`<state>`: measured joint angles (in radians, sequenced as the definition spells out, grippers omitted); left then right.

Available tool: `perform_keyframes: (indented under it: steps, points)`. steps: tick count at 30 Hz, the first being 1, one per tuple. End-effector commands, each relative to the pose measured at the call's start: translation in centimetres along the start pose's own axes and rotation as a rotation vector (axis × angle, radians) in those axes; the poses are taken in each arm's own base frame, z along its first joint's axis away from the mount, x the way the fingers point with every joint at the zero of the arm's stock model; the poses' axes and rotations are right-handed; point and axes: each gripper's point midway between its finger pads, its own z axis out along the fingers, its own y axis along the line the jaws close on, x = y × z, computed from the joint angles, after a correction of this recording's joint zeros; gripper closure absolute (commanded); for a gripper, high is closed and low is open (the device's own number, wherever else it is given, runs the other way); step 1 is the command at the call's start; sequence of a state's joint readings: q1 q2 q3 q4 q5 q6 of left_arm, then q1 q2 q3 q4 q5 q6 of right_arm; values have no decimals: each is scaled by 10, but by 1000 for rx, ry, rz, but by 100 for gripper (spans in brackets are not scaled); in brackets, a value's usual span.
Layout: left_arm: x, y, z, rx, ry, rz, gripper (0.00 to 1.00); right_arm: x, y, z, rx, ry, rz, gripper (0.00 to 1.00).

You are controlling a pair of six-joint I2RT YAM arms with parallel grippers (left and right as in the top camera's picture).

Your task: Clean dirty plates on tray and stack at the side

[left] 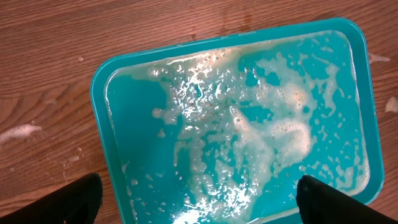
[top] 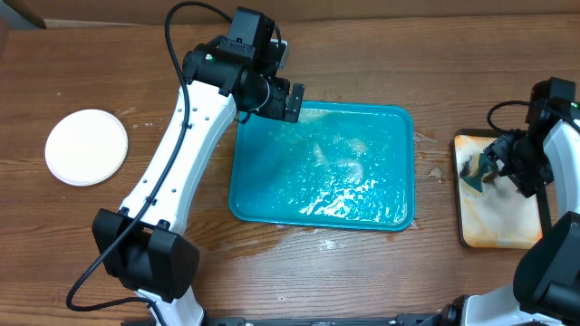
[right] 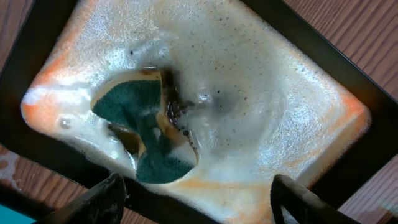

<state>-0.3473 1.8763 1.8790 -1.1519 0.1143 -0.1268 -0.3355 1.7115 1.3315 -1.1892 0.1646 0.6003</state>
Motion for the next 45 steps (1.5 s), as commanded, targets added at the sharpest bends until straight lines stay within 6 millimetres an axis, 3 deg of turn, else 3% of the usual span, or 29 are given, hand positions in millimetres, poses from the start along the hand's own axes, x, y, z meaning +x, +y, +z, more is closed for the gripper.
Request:
perform_keyframes:
  steps: [1, 4, 8, 11, 14, 18, 25, 30, 34, 38, 39, 41, 45]
  points:
    - [-2, 3, 4, -14, 2, 15, 0, -18, 1, -21, 2, -68, -23, 22]
    - [-2, 3, 4, -14, 1, 15, 0, -30, 5, -55, -35, -118, -39, 18]
    - [-2, 3, 4, -14, 0, 15, 0, -45, 12, -122, -118, -241, -118, 18]
    - [-4, 2, 4, -13, -6, 15, 0, -42, 19, -170, -203, -332, -214, 18]
    - [-7, 2, 4, -12, -21, 18, 0, -31, 23, -217, -306, -438, -285, 18]
    - [-8, 2, 4, -11, -25, 18, 0, -11, 19, -264, -397, -571, -366, 18]
    - [-8, 2, 4, -11, -24, 18, 0, 34, -13, -333, -551, -767, -429, 18]
    - [-8, 2, 4, -11, -24, 18, 0, 67, -33, -352, -639, -809, -509, 18]
    - [-8, 2, 4, -11, -24, 18, 0, 100, -40, -354, -701, -789, -648, 19]
    - [-8, 2, 4, -11, -24, 18, 0, 145, -38, -361, -848, -745, -842, 19]
    - [-8, 2, 4, -11, -24, 18, 0, 156, -38, -363, -882, -740, -898, 0]
    - [-8, 2, 4, -11, -24, 18, 0, 178, -42, -363, -937, -717, -994, 0]
    - [-8, 2, 4, -11, -24, 18, 0, 194, -54, -352, -928, -651, -1005, 0]
